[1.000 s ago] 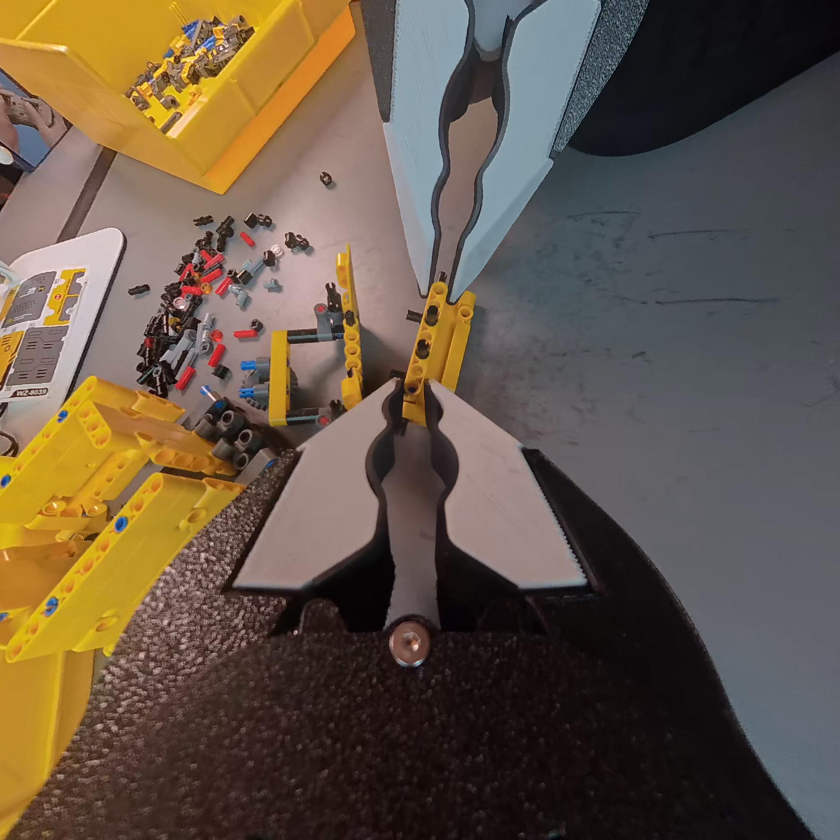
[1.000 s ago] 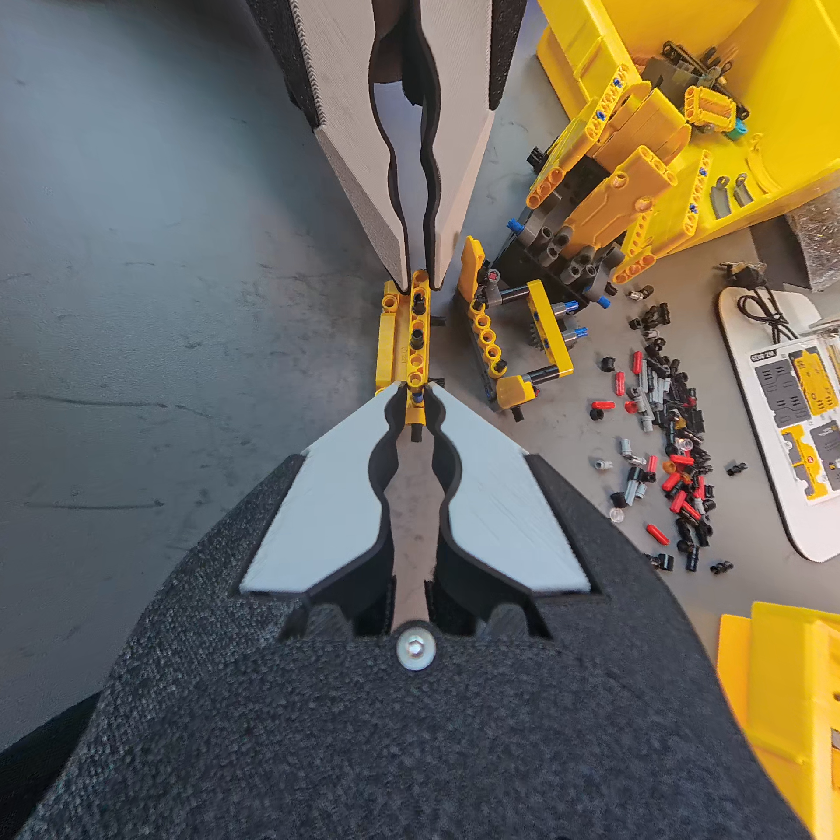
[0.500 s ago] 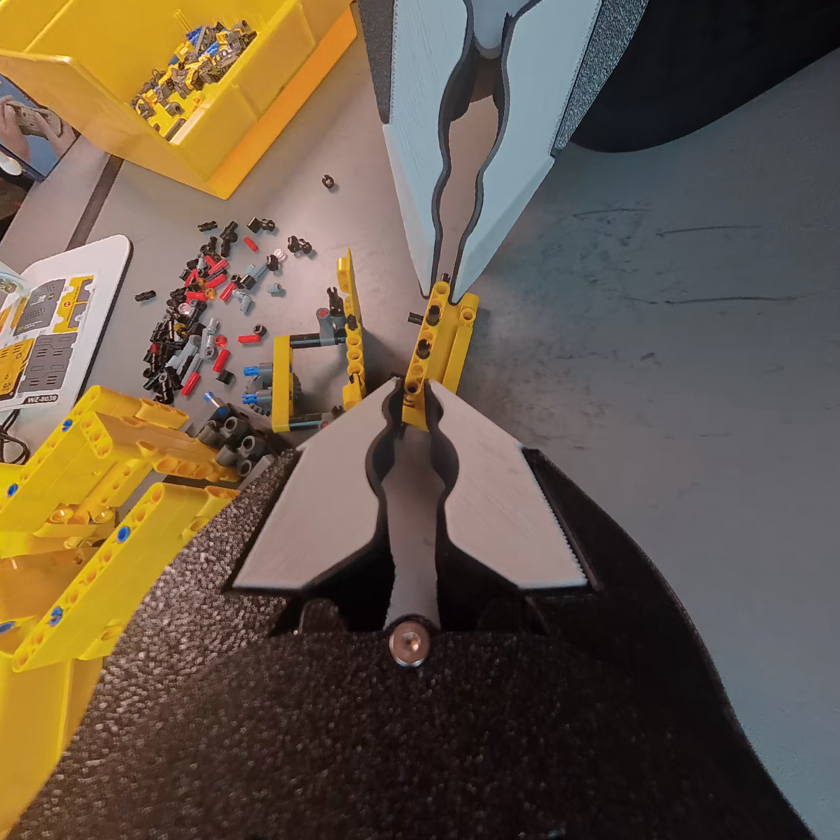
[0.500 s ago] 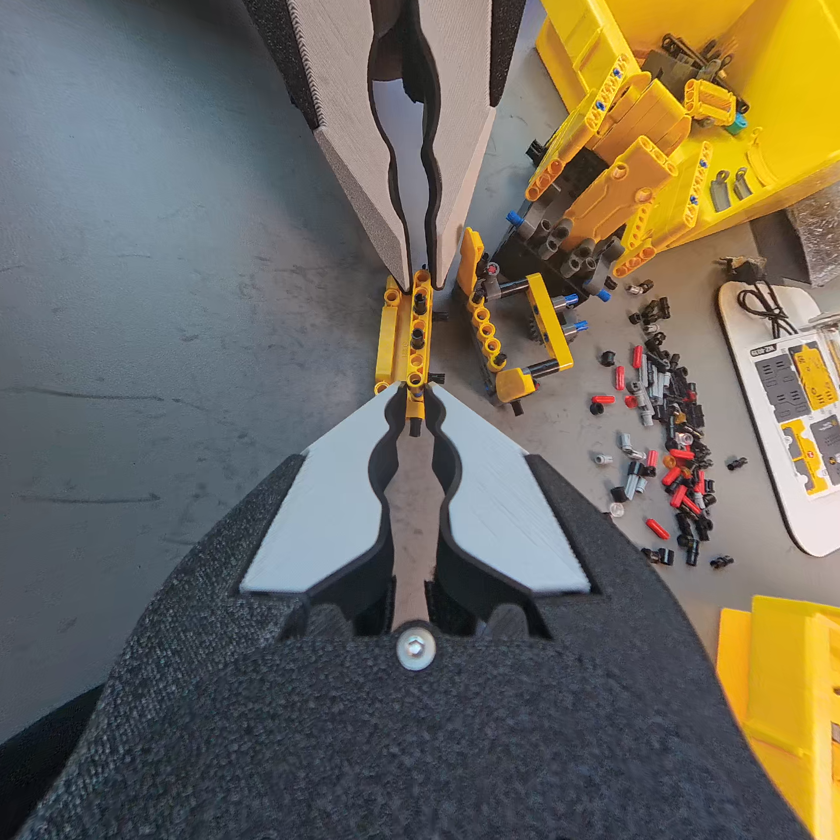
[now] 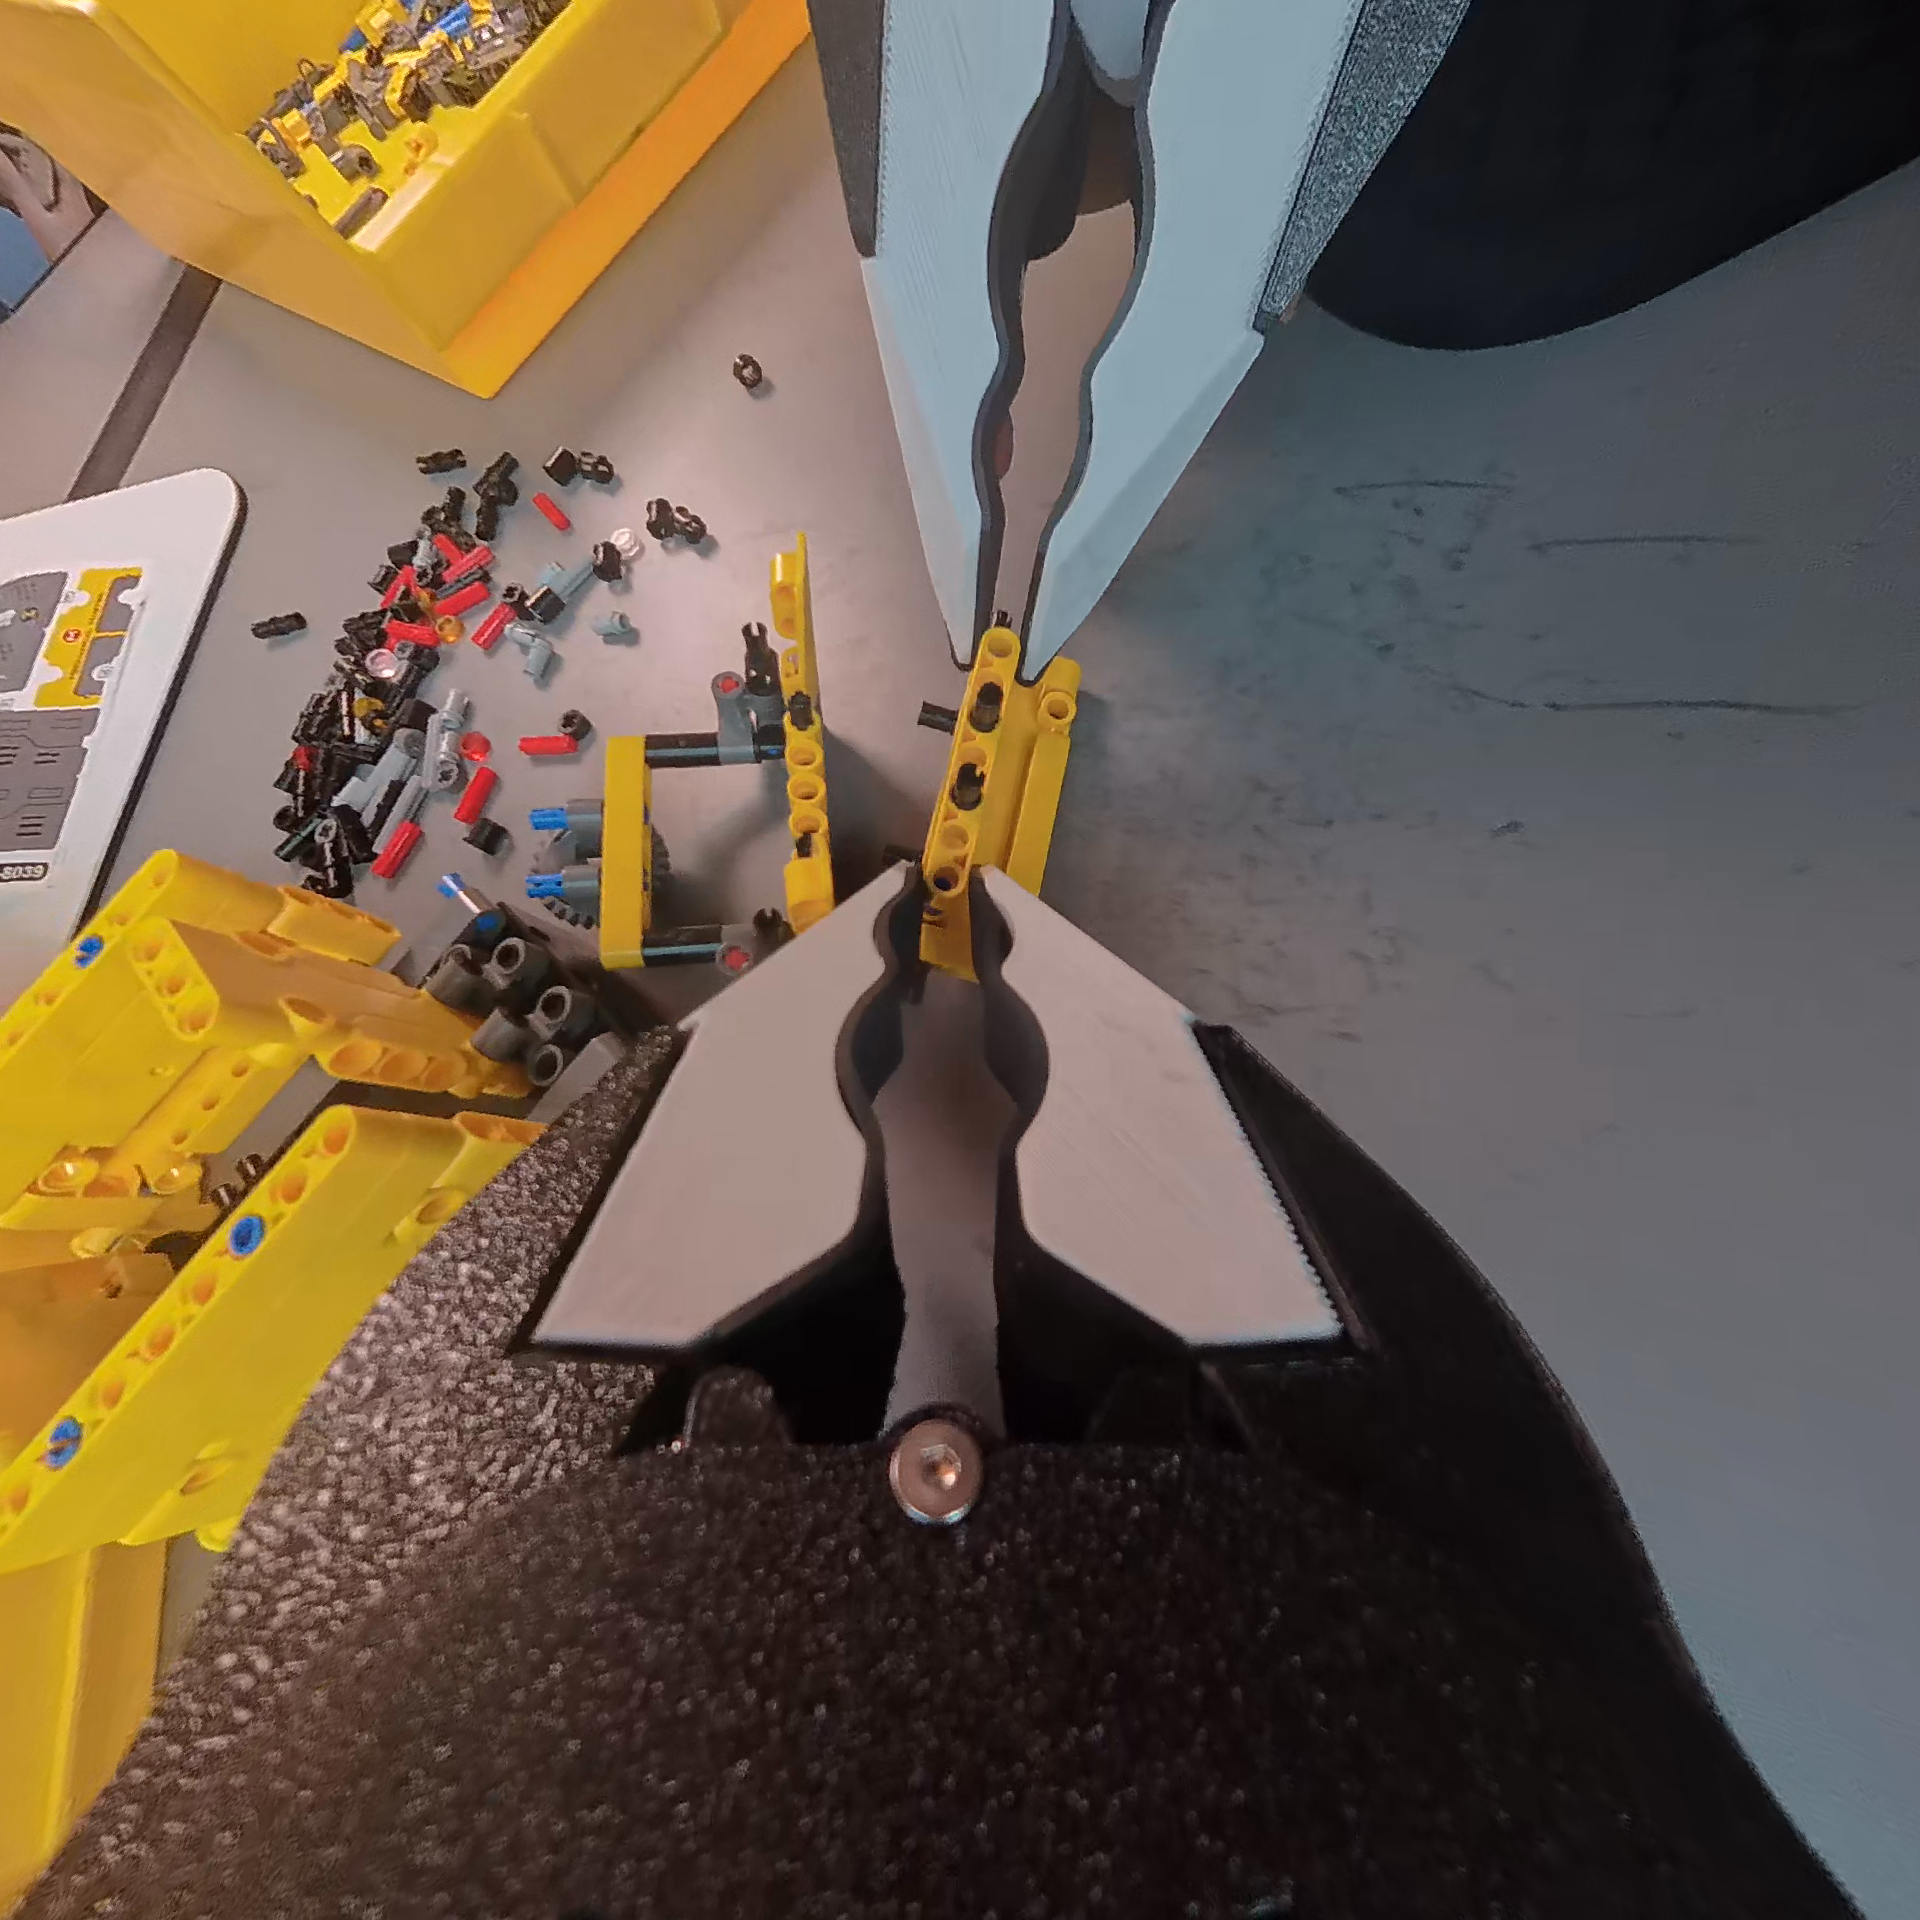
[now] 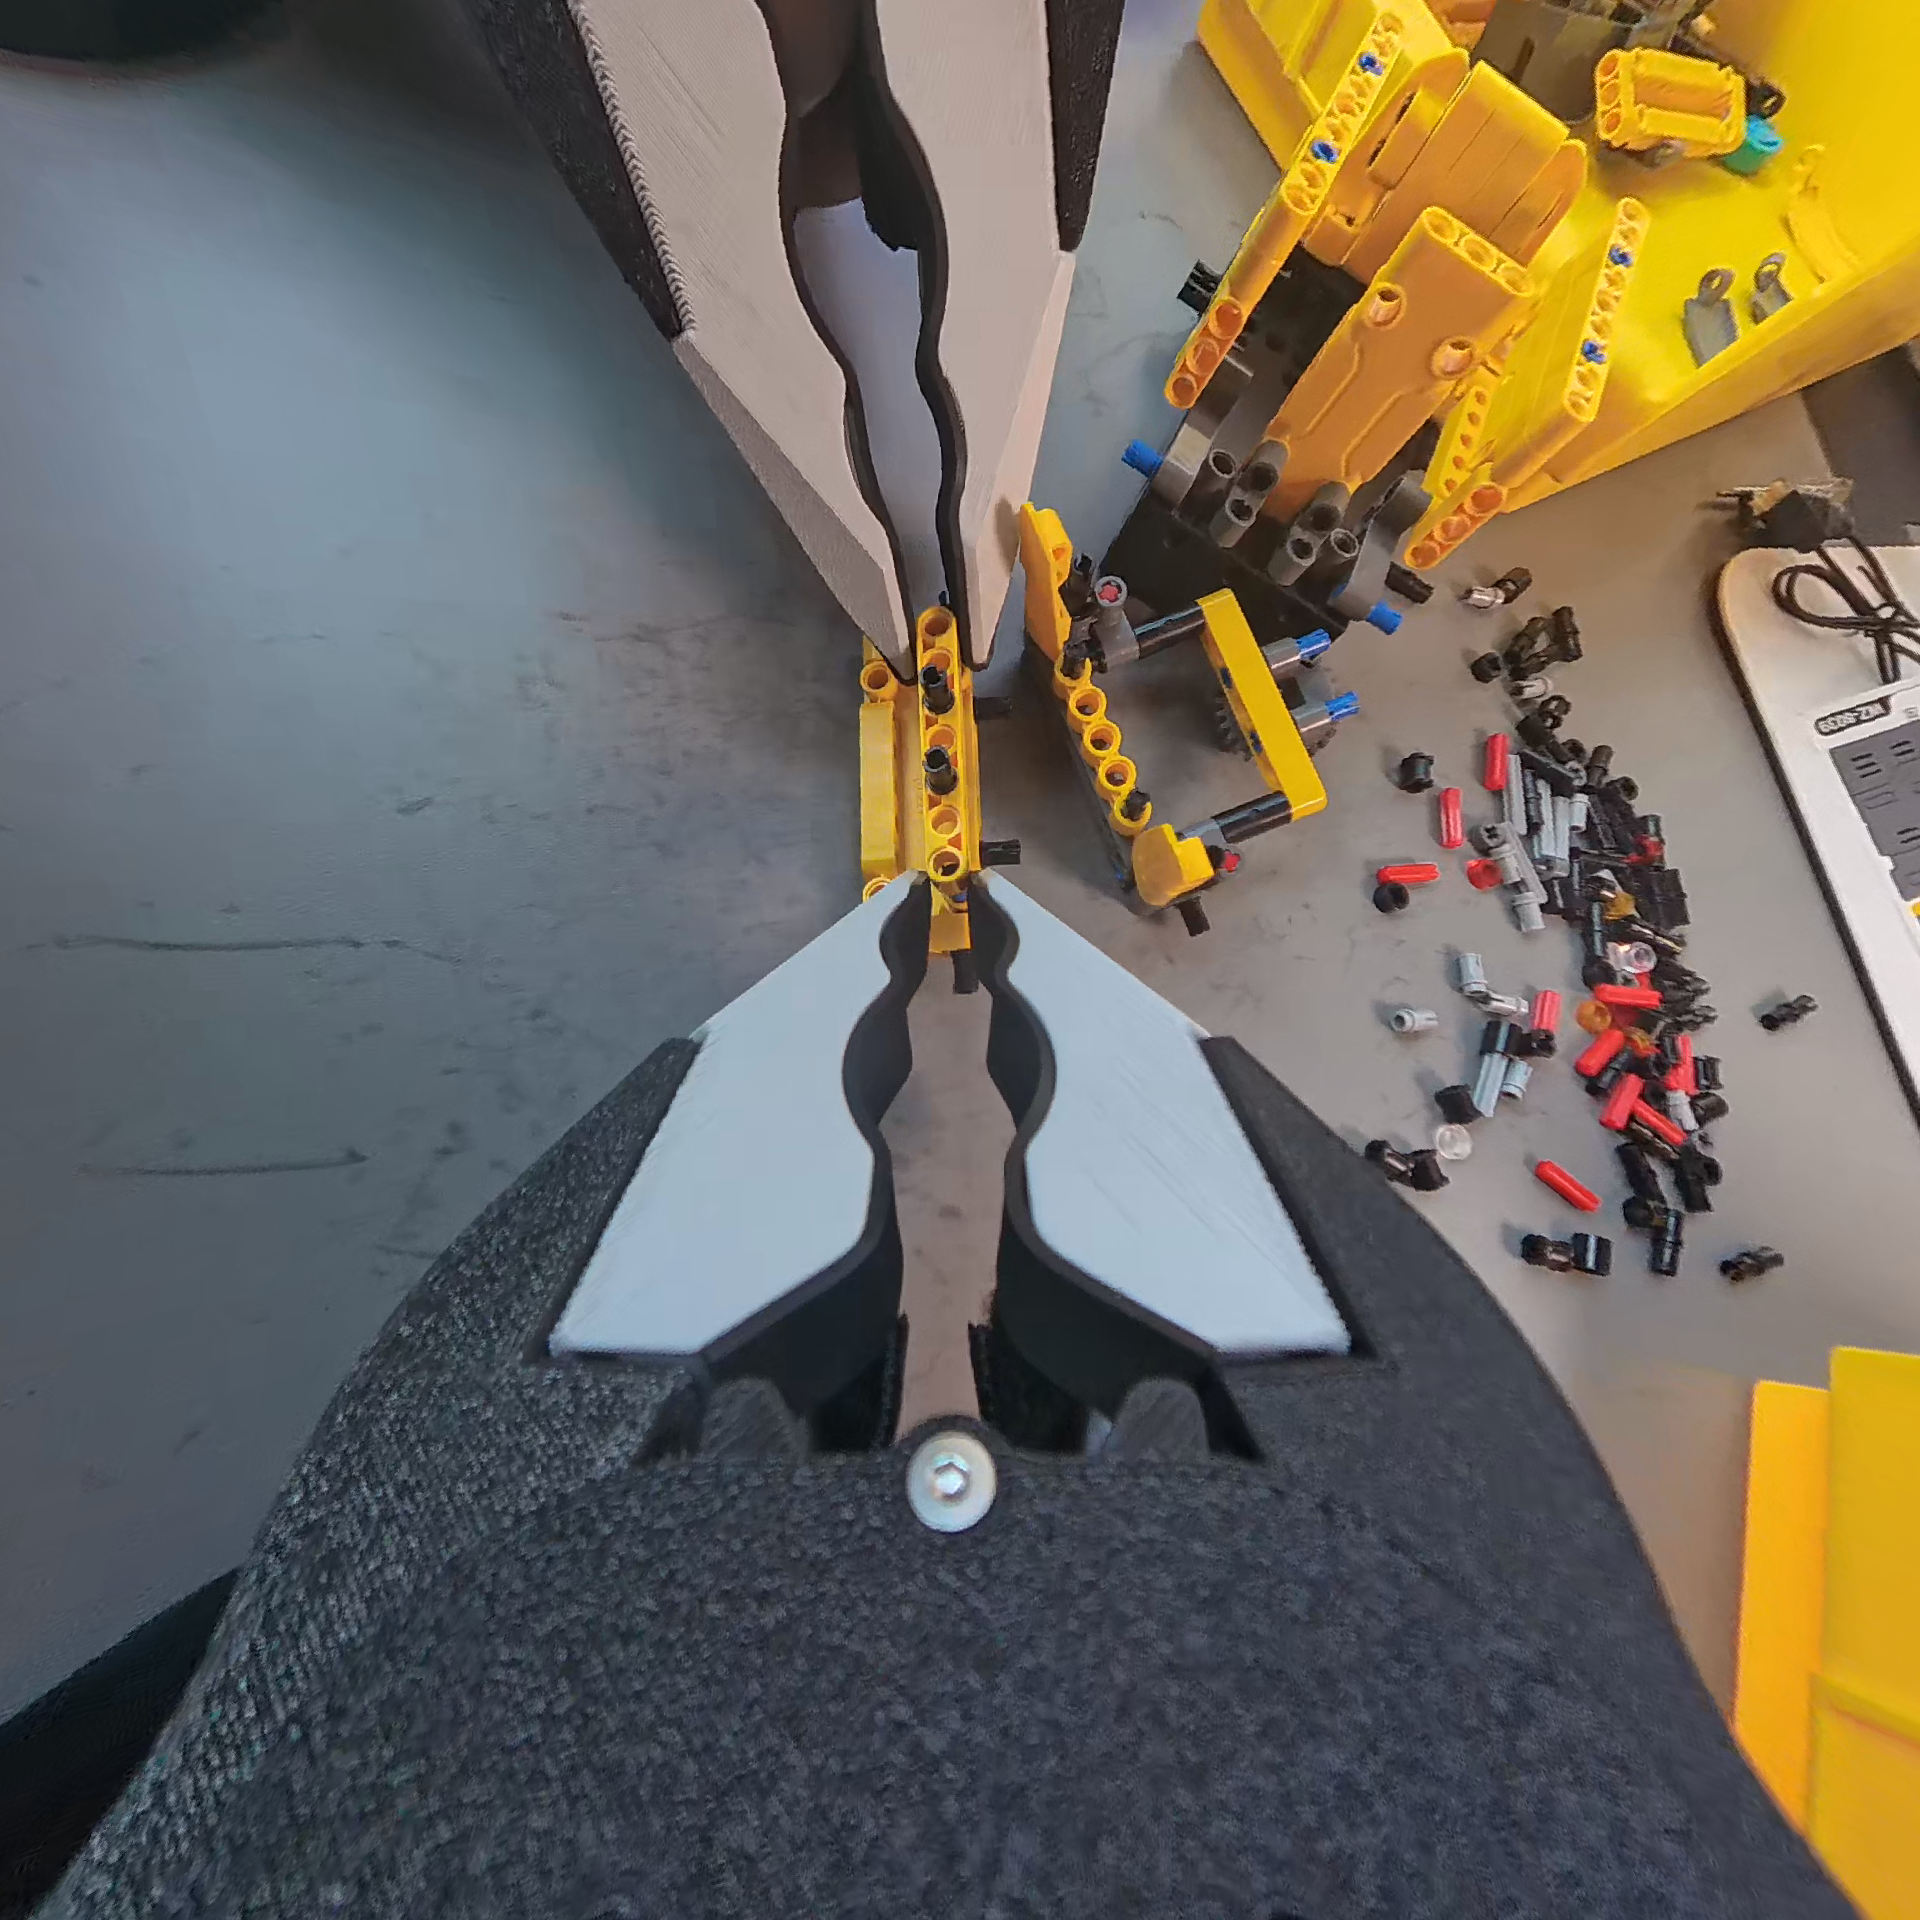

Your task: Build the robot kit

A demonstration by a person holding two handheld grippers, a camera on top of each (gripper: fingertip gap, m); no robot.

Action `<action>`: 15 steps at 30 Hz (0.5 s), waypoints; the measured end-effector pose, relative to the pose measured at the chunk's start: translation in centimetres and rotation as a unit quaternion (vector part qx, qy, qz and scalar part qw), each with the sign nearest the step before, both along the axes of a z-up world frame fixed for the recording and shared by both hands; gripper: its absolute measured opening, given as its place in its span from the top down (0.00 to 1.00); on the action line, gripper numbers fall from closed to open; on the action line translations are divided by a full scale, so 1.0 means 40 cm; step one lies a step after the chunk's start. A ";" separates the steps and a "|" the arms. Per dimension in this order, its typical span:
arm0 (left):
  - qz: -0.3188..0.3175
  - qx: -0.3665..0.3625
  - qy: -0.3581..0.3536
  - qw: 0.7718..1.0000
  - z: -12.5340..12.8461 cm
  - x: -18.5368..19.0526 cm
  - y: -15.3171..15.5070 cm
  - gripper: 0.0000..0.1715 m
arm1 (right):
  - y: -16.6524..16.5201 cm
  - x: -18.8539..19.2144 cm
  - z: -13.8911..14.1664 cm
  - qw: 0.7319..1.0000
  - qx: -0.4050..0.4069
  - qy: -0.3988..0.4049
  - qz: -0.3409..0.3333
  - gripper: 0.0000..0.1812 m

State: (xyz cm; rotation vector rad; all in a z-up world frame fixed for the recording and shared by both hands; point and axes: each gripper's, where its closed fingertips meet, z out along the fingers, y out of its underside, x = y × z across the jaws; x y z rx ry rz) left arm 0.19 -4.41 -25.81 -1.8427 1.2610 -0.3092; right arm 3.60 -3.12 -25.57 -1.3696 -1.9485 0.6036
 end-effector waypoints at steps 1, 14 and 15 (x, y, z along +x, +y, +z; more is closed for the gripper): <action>0.000 -0.002 0.000 1.000 -0.001 0.000 0.001 0.96 | 0.002 0.000 0.000 1.000 -0.003 -0.003 0.001 0.97; -0.018 -0.018 0.016 1.000 -0.003 -0.006 0.016 0.96 | 0.027 -0.007 -0.003 1.000 -0.012 -0.013 0.007 0.97; -0.020 -0.016 0.019 0.999 -0.003 -0.006 0.017 0.96 | 0.029 -0.007 -0.003 1.000 -0.013 -0.014 0.007 0.98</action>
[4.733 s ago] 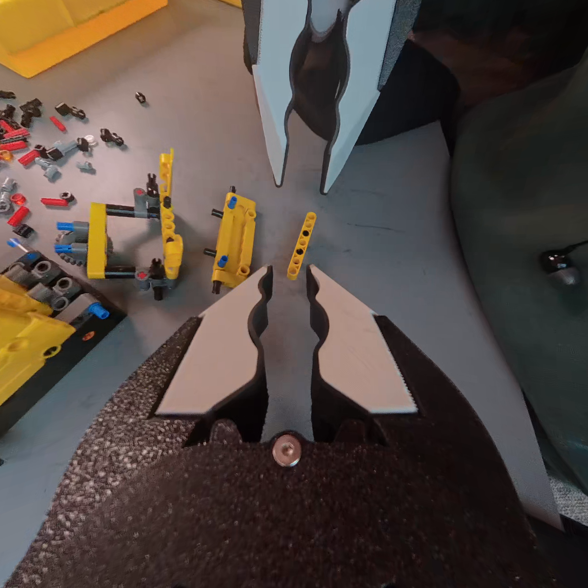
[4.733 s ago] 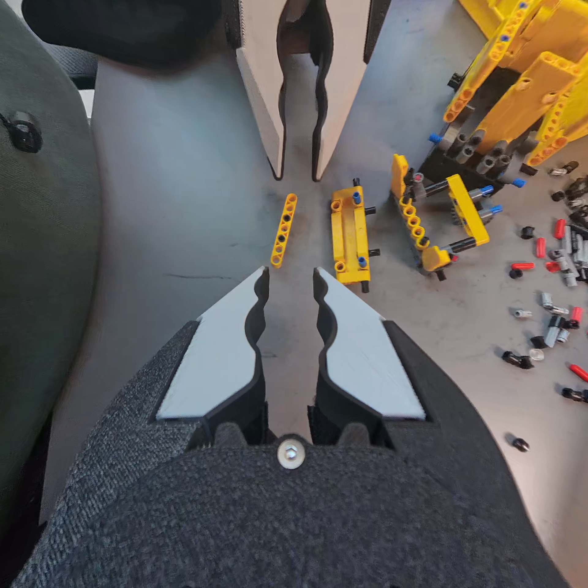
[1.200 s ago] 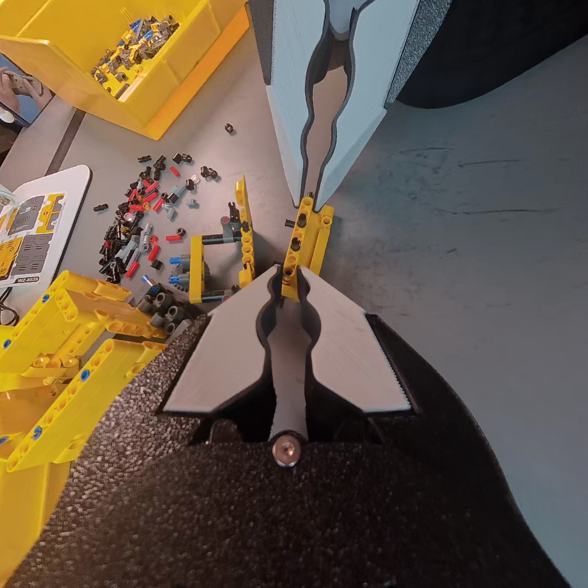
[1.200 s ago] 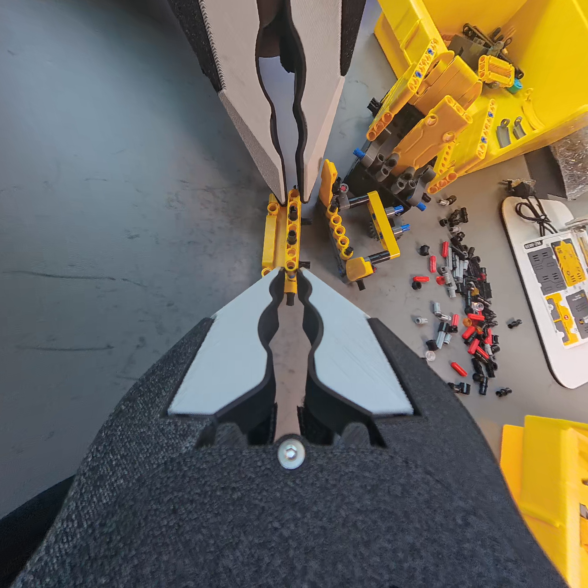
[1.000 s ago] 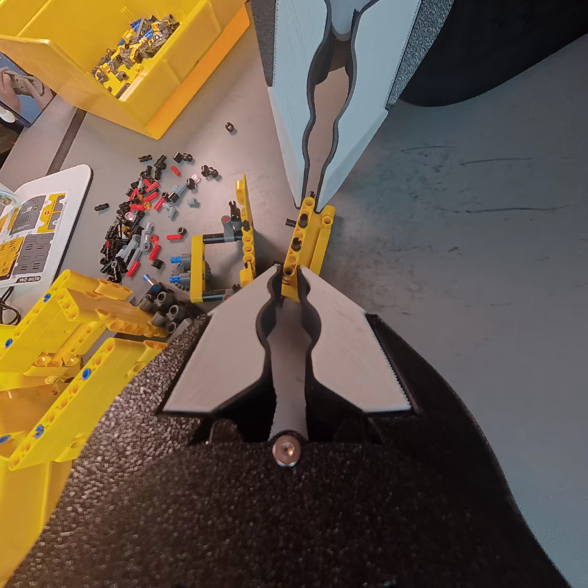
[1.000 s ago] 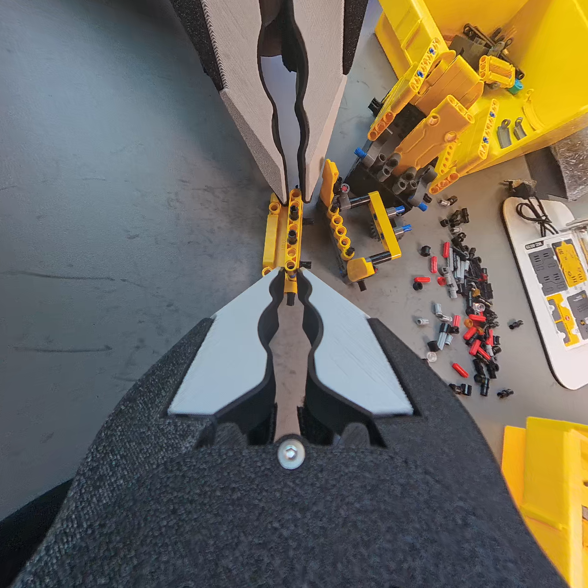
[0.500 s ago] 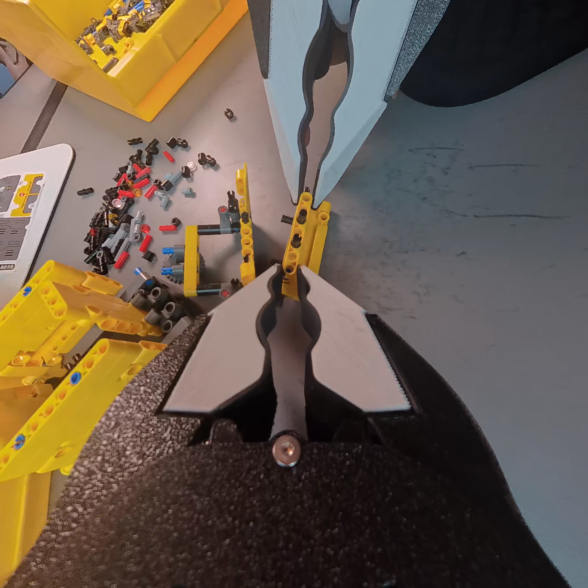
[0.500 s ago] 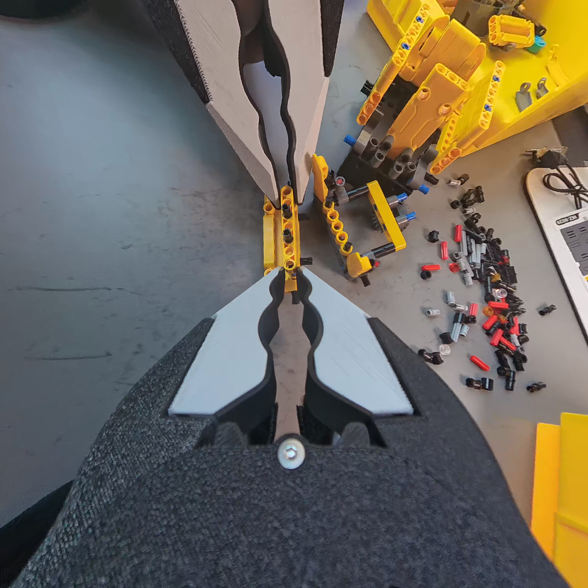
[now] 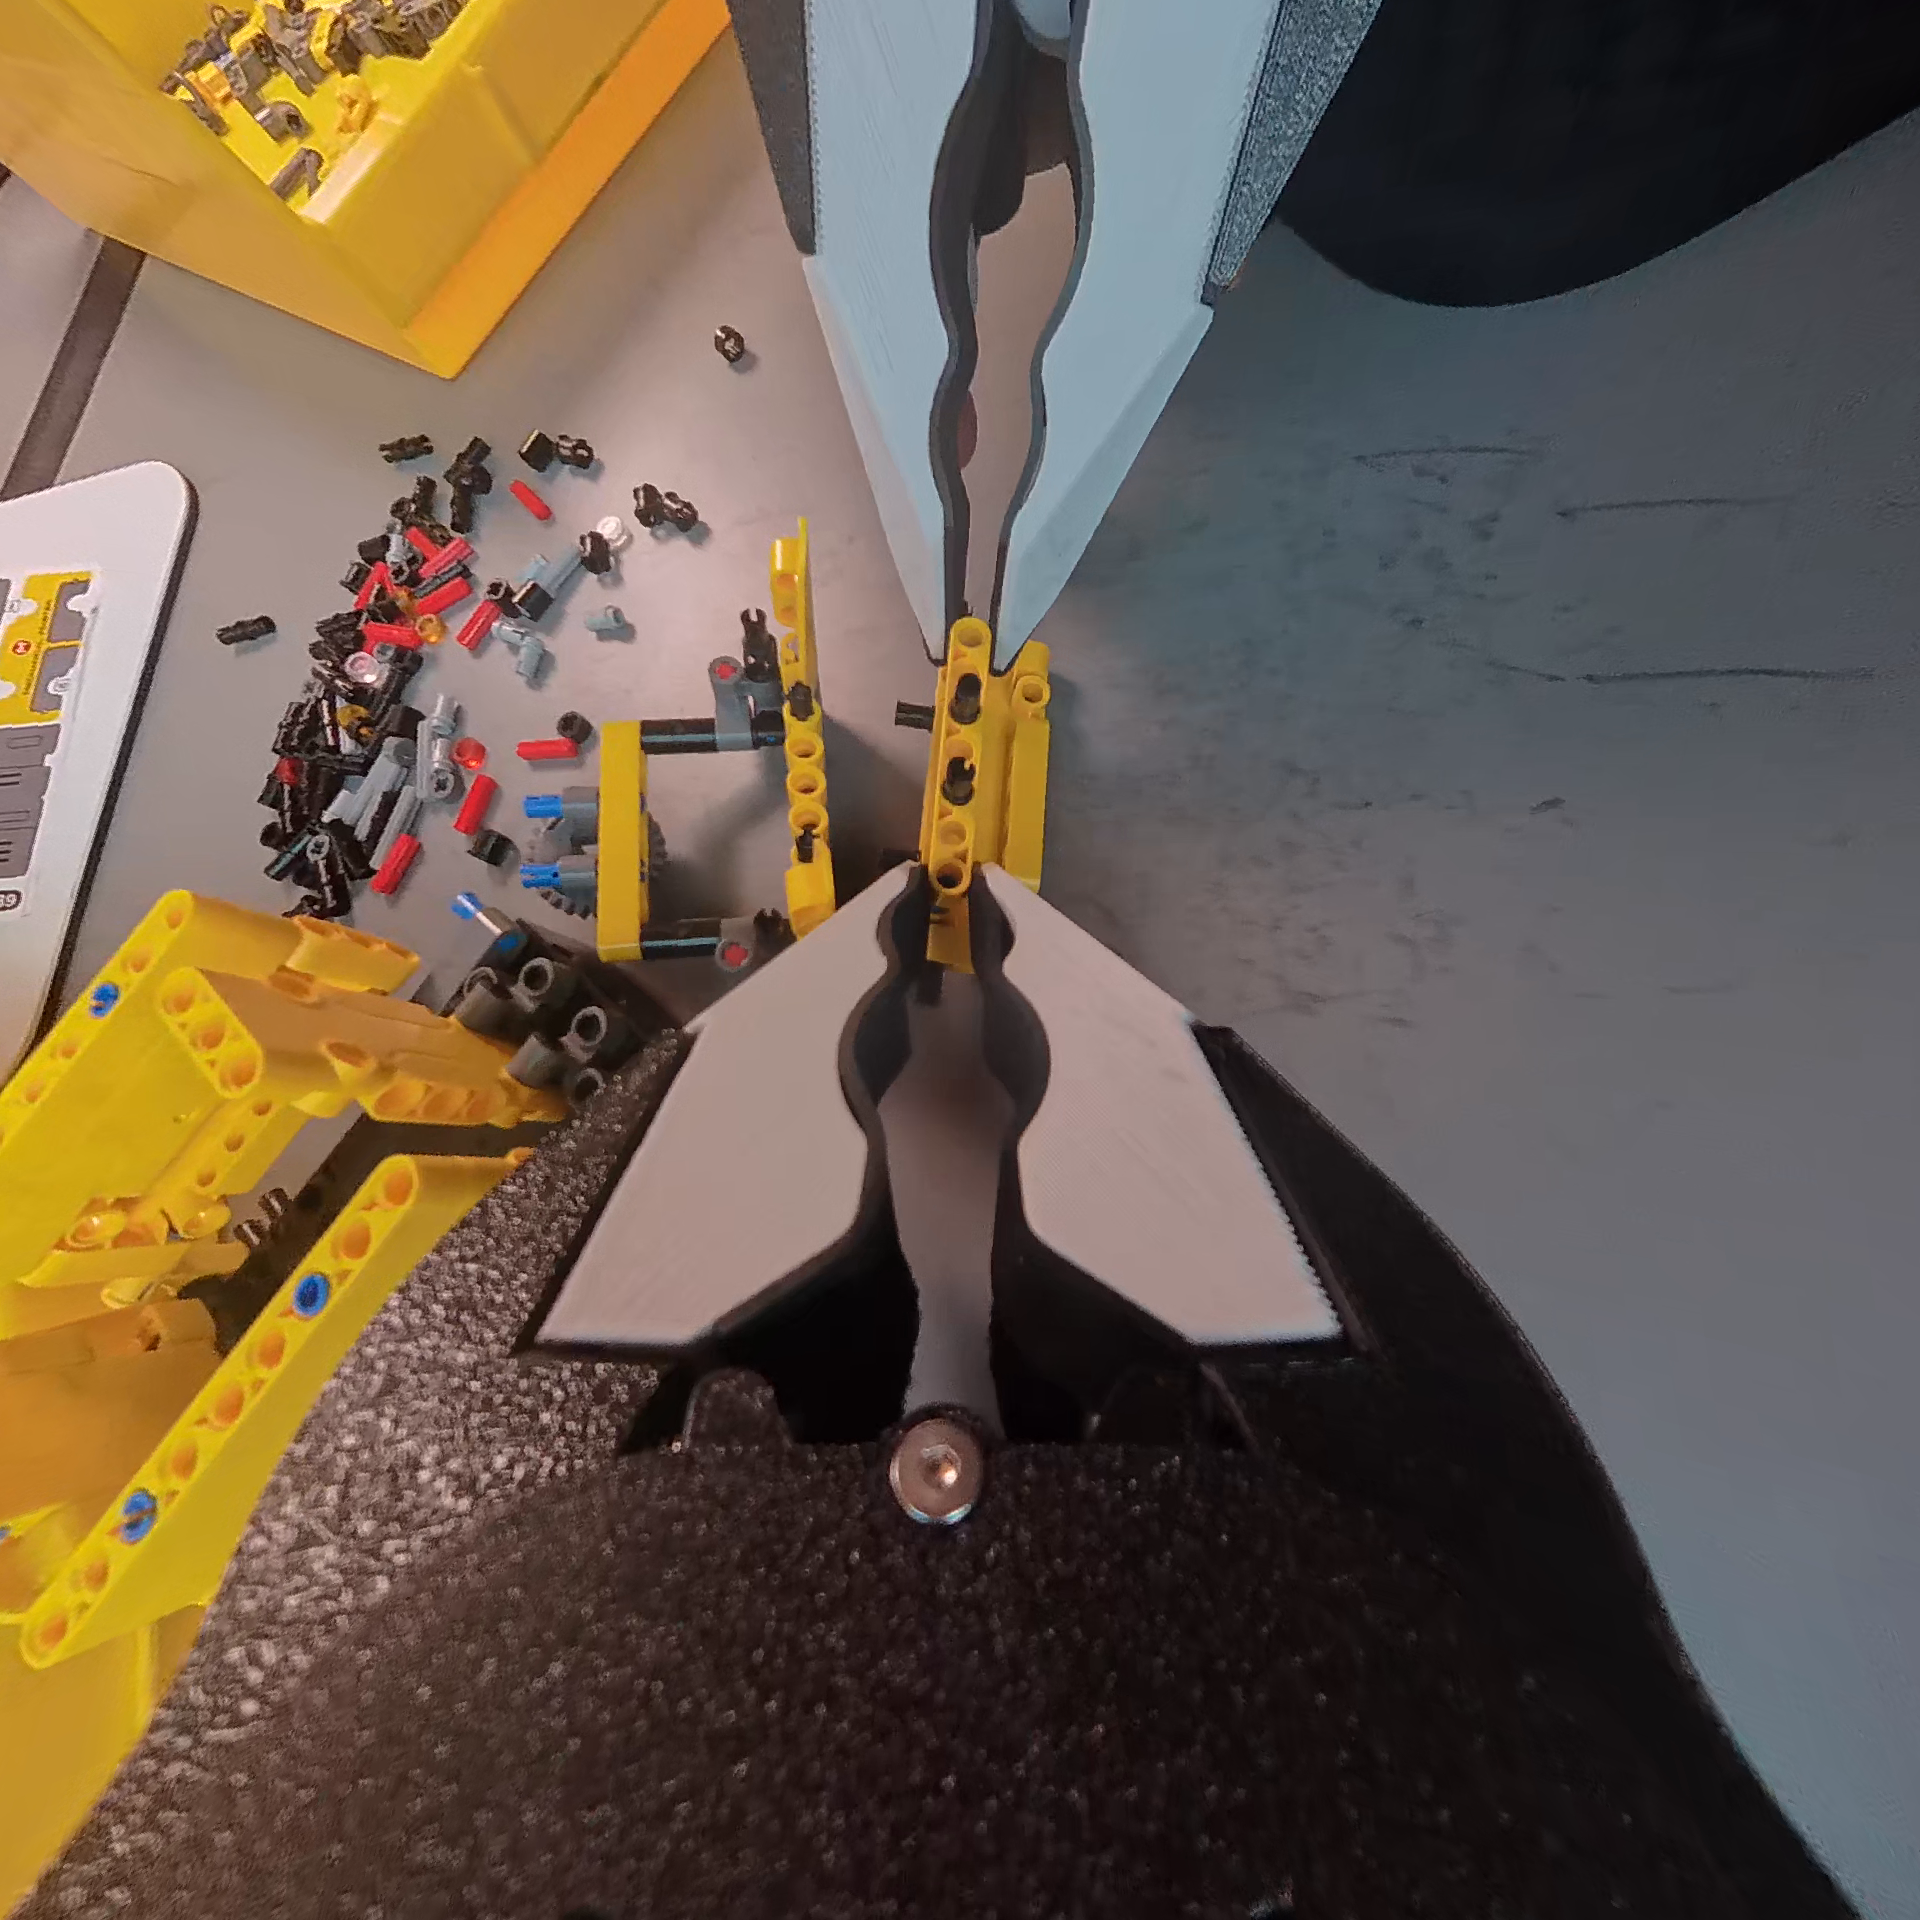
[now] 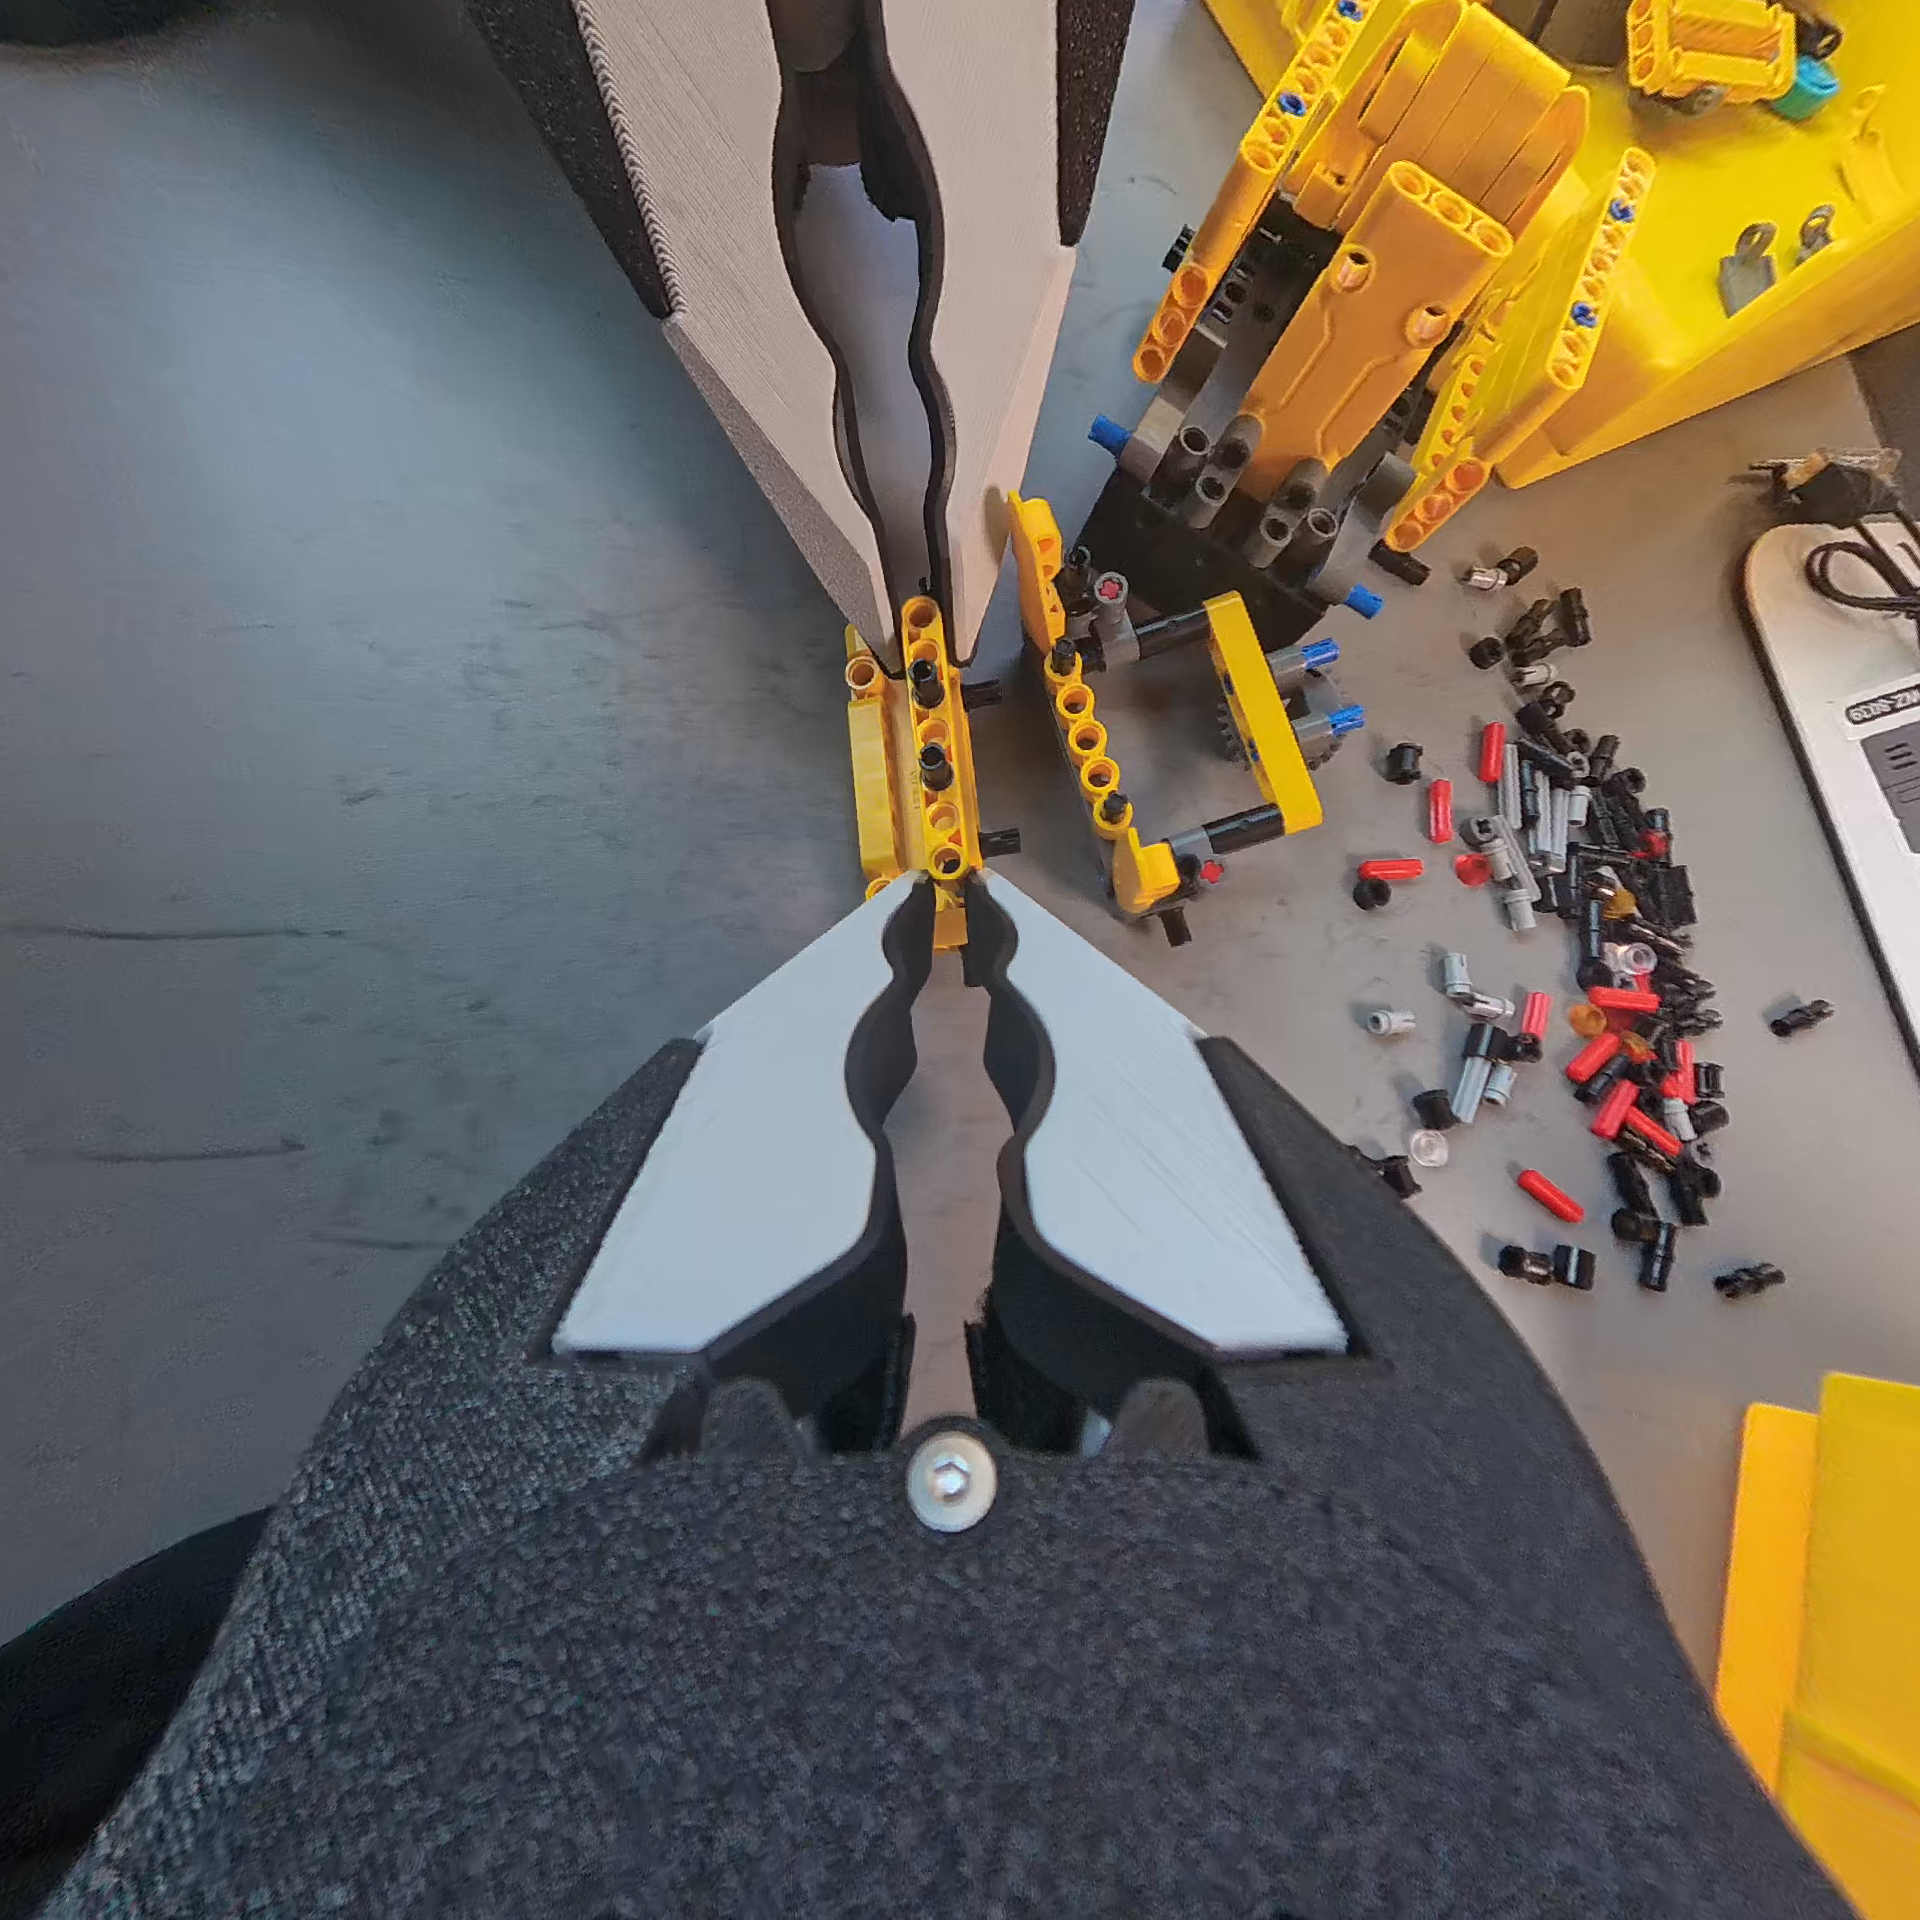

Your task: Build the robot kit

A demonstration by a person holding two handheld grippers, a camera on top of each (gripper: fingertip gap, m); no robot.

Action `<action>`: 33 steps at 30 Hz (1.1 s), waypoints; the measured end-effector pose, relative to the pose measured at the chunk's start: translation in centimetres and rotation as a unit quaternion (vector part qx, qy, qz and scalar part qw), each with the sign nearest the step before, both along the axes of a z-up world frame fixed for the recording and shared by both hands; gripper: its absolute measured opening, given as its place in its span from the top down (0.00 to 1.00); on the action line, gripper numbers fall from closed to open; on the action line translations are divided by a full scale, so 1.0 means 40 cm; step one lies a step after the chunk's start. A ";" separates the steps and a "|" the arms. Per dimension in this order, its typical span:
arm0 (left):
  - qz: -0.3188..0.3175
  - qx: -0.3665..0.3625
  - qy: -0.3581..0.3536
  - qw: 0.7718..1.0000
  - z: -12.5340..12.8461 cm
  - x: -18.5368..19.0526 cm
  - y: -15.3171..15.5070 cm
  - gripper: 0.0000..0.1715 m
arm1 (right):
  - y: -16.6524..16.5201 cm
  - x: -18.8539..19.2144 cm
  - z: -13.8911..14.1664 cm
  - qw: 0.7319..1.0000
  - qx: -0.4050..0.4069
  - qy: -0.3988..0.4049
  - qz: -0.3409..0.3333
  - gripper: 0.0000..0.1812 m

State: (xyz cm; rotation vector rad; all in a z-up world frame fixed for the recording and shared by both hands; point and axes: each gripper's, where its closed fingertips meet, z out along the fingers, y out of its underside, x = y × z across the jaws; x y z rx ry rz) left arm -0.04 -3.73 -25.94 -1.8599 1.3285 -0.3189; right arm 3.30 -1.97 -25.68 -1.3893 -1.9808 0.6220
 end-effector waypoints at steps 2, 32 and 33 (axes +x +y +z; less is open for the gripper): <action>-0.003 0.000 0.003 1.000 0.000 0.000 0.002 0.96 | 0.003 -0.001 0.000 1.000 -0.001 -0.003 0.003 0.98; -0.024 0.120 0.069 0.990 -0.002 0.006 0.000 0.96 | -0.018 0.004 -0.008 0.932 -0.345 -0.109 -0.038 0.87; -0.025 0.117 0.068 0.990 -0.002 0.007 -0.001 0.96 | -0.018 0.004 -0.009 0.923 -0.363 -0.120 -0.036 0.87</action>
